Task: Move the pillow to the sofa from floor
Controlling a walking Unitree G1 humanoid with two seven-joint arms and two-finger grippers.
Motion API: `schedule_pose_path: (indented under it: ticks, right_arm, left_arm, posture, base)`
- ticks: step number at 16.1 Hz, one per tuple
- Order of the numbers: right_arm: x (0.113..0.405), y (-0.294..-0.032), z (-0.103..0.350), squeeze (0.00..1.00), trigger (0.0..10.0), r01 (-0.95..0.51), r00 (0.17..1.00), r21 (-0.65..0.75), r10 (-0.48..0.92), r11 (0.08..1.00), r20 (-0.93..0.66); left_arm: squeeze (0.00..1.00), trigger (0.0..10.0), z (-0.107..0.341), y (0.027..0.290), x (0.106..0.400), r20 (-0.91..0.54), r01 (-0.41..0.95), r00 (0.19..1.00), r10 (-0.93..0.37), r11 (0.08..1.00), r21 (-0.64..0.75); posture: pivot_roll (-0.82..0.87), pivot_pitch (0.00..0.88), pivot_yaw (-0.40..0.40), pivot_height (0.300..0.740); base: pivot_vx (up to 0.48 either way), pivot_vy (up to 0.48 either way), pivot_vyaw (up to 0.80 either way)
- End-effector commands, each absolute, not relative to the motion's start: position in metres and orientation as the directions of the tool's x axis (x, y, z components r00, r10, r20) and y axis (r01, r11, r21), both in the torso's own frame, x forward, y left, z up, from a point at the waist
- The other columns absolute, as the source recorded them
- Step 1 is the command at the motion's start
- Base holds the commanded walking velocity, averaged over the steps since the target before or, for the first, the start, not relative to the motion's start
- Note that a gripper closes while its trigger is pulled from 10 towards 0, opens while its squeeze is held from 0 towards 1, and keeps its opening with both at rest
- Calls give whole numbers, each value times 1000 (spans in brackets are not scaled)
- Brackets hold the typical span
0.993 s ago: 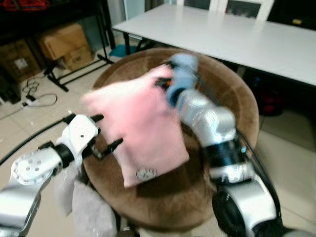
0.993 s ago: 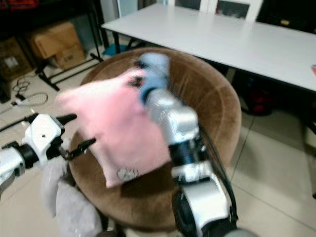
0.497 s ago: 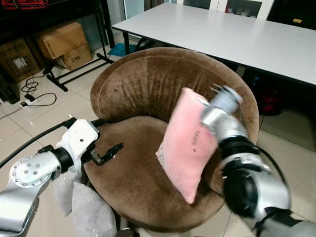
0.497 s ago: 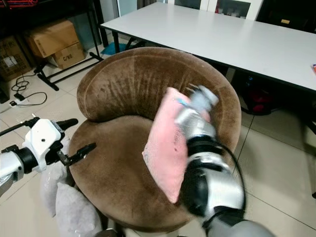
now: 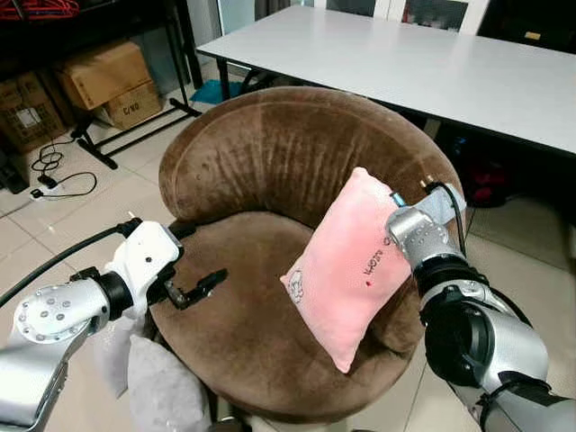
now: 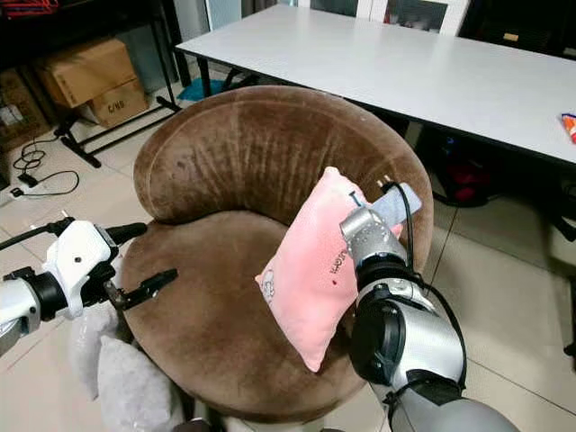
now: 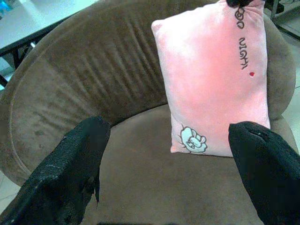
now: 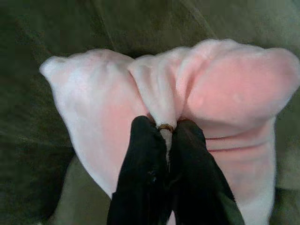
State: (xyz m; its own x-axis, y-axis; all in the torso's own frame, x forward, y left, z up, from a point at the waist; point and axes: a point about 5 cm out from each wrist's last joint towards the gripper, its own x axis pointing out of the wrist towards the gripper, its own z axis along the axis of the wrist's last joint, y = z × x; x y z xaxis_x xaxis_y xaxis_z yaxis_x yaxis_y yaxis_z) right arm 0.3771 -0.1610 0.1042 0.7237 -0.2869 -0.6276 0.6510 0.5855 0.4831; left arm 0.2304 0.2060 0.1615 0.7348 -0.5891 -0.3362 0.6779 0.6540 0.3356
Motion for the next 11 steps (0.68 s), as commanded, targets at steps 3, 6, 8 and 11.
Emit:
schedule_pose_path:
  ticks: [3,6,8,11]
  right_arm:
    - [380,-177,116,1000,10000,595,789,487,-352,639,-503]
    - [378,-184,120,0,10000,544,818,369,-379,754,-432]
    - [369,-186,144,0,10000,268,958,283,-225,921,-176]
    - [328,-173,157,0,10000,71,996,162,-62,984,-60]
  left_arm:
    - [0,10000,167,198,240,-255,634,773,-580,716,293]
    - [0,10000,167,195,258,-154,484,875,-459,838,254]
    - [0,10000,164,194,265,-135,394,919,-371,874,284]
    - [0,10000,161,199,267,-124,317,948,-293,903,291]
  posture:
    - [-66,0,45,740]
    - [-87,0,48,740]
    - [-101,0,42,740]
    - [-117,0,30,740]
  base:
    - [0,0,0]
    - [0,0,0]
    - [0,0,0]
    - [0,0,0]
